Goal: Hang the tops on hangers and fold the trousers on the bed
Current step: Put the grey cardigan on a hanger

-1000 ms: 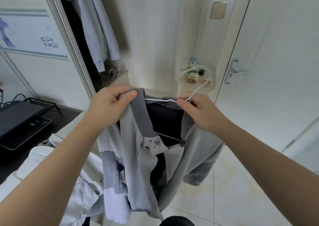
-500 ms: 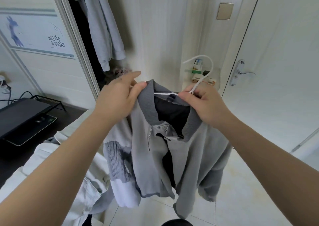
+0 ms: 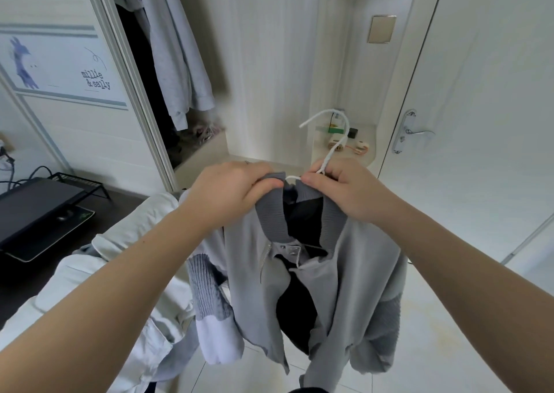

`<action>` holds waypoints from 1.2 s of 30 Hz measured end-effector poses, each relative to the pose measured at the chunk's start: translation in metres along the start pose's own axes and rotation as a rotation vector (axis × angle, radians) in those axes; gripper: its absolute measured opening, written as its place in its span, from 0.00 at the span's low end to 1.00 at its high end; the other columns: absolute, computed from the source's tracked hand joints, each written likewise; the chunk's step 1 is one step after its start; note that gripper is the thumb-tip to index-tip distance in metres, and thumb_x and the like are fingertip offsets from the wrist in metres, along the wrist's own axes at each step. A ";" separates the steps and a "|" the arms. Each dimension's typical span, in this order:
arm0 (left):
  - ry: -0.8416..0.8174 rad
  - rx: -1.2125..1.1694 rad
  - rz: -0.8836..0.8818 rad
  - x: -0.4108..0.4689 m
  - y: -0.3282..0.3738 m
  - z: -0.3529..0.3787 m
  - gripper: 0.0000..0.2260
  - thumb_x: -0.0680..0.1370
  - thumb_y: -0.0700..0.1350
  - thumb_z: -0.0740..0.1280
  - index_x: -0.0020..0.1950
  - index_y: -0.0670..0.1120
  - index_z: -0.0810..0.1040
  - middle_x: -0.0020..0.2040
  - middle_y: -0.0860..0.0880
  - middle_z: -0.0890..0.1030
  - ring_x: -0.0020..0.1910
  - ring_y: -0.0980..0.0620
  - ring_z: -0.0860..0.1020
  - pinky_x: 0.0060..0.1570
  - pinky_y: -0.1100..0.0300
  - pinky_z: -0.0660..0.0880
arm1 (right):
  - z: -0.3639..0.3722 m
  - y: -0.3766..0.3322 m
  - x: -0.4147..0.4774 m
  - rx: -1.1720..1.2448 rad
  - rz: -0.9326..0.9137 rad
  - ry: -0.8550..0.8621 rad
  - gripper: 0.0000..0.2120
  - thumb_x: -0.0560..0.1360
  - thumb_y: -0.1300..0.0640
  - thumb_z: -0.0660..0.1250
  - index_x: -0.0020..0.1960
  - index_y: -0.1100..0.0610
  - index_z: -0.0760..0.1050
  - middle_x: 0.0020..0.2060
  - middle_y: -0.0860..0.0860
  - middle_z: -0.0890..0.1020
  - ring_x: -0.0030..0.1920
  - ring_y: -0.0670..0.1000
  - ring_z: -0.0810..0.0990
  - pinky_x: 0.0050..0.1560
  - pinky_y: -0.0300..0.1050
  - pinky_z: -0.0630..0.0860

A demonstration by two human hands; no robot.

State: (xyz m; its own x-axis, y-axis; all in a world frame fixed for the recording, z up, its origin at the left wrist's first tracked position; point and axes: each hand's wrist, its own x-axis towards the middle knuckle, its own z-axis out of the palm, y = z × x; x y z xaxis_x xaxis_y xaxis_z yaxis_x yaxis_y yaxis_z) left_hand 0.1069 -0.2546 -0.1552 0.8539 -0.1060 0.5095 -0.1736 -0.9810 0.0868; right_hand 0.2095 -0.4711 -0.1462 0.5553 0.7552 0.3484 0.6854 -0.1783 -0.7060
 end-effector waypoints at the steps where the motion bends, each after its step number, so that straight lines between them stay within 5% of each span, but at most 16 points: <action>1: 0.057 -0.024 -0.003 -0.001 -0.006 -0.001 0.24 0.80 0.66 0.50 0.53 0.55 0.81 0.40 0.54 0.83 0.41 0.49 0.80 0.37 0.53 0.74 | -0.003 0.003 -0.003 -0.009 0.009 -0.010 0.08 0.81 0.54 0.66 0.44 0.50 0.80 0.37 0.46 0.81 0.40 0.42 0.77 0.42 0.40 0.71; 4: 0.260 -0.046 -0.078 -0.003 -0.029 -0.007 0.19 0.81 0.63 0.55 0.47 0.53 0.80 0.34 0.51 0.79 0.35 0.46 0.79 0.33 0.54 0.71 | -0.025 0.029 -0.017 -0.138 0.111 -0.050 0.05 0.80 0.49 0.68 0.55 0.47 0.77 0.47 0.43 0.81 0.48 0.40 0.78 0.49 0.38 0.72; 9: 0.328 -0.058 -0.167 -0.009 -0.062 -0.010 0.17 0.82 0.62 0.57 0.49 0.54 0.80 0.35 0.51 0.80 0.36 0.46 0.78 0.34 0.52 0.74 | -0.045 0.061 -0.035 -0.410 0.209 0.028 0.17 0.82 0.49 0.63 0.36 0.51 0.66 0.29 0.46 0.72 0.34 0.43 0.73 0.37 0.45 0.63; 14: 0.279 -0.039 -0.158 -0.008 -0.073 -0.011 0.22 0.82 0.64 0.55 0.48 0.51 0.82 0.36 0.52 0.82 0.37 0.48 0.80 0.35 0.49 0.76 | -0.042 0.059 -0.035 -0.312 0.102 0.291 0.05 0.79 0.49 0.67 0.45 0.45 0.75 0.28 0.49 0.76 0.33 0.45 0.74 0.36 0.38 0.68; 18: 0.249 -0.048 -0.130 -0.011 -0.082 -0.013 0.28 0.82 0.66 0.52 0.45 0.47 0.80 0.34 0.51 0.80 0.35 0.48 0.79 0.35 0.49 0.75 | -0.040 0.060 -0.033 -0.359 -0.060 0.350 0.13 0.80 0.48 0.63 0.51 0.54 0.83 0.40 0.49 0.86 0.40 0.47 0.80 0.45 0.35 0.73; 21: 0.241 -0.045 -0.124 -0.014 -0.085 -0.014 0.27 0.82 0.65 0.53 0.44 0.46 0.81 0.33 0.51 0.79 0.34 0.49 0.78 0.34 0.49 0.74 | -0.039 0.059 -0.028 -0.405 -0.138 0.399 0.10 0.81 0.55 0.64 0.50 0.57 0.83 0.37 0.45 0.83 0.39 0.44 0.77 0.42 0.27 0.69; 25: 0.225 -0.021 -0.024 -0.017 -0.083 -0.019 0.23 0.83 0.61 0.55 0.44 0.47 0.82 0.32 0.53 0.78 0.31 0.50 0.76 0.32 0.54 0.71 | -0.045 0.050 -0.025 -0.510 -0.193 0.418 0.14 0.82 0.49 0.58 0.41 0.53 0.75 0.29 0.37 0.72 0.30 0.39 0.72 0.32 0.30 0.64; 29: 0.174 0.028 0.122 -0.018 -0.071 -0.017 0.19 0.83 0.58 0.58 0.44 0.49 0.81 0.32 0.56 0.75 0.30 0.54 0.73 0.32 0.60 0.66 | -0.058 0.040 -0.006 -0.587 -0.120 0.519 0.17 0.82 0.46 0.56 0.38 0.53 0.69 0.27 0.45 0.69 0.29 0.52 0.71 0.31 0.48 0.69; 32: 0.256 -0.193 0.032 -0.015 -0.064 -0.019 0.21 0.83 0.59 0.59 0.45 0.46 0.83 0.32 0.52 0.78 0.32 0.53 0.76 0.34 0.56 0.71 | -0.069 0.031 0.015 -0.579 0.159 0.245 0.16 0.83 0.50 0.60 0.39 0.51 0.77 0.34 0.46 0.78 0.44 0.55 0.78 0.44 0.49 0.70; 34: 0.298 -0.274 -0.015 -0.011 -0.061 -0.023 0.21 0.82 0.58 0.60 0.45 0.44 0.84 0.35 0.48 0.81 0.36 0.48 0.80 0.38 0.51 0.74 | -0.068 0.023 0.017 -0.449 0.200 0.086 0.15 0.84 0.50 0.59 0.52 0.55 0.83 0.45 0.50 0.83 0.51 0.52 0.80 0.51 0.46 0.72; 36: 0.276 -0.287 -0.005 -0.008 -0.054 -0.023 0.19 0.82 0.57 0.61 0.47 0.47 0.85 0.37 0.51 0.83 0.38 0.52 0.81 0.40 0.52 0.75 | -0.059 0.009 0.012 -0.218 0.155 -0.010 0.16 0.85 0.47 0.56 0.58 0.49 0.82 0.49 0.43 0.84 0.50 0.45 0.81 0.52 0.40 0.75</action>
State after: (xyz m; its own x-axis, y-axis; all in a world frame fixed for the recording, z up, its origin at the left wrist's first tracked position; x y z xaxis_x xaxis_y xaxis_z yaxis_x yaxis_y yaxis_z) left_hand 0.0979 -0.1970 -0.1438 0.6982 -0.0154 0.7157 -0.3329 -0.8921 0.3055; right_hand 0.2501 -0.5003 -0.1118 0.6578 0.7140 0.2398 0.6783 -0.4232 -0.6007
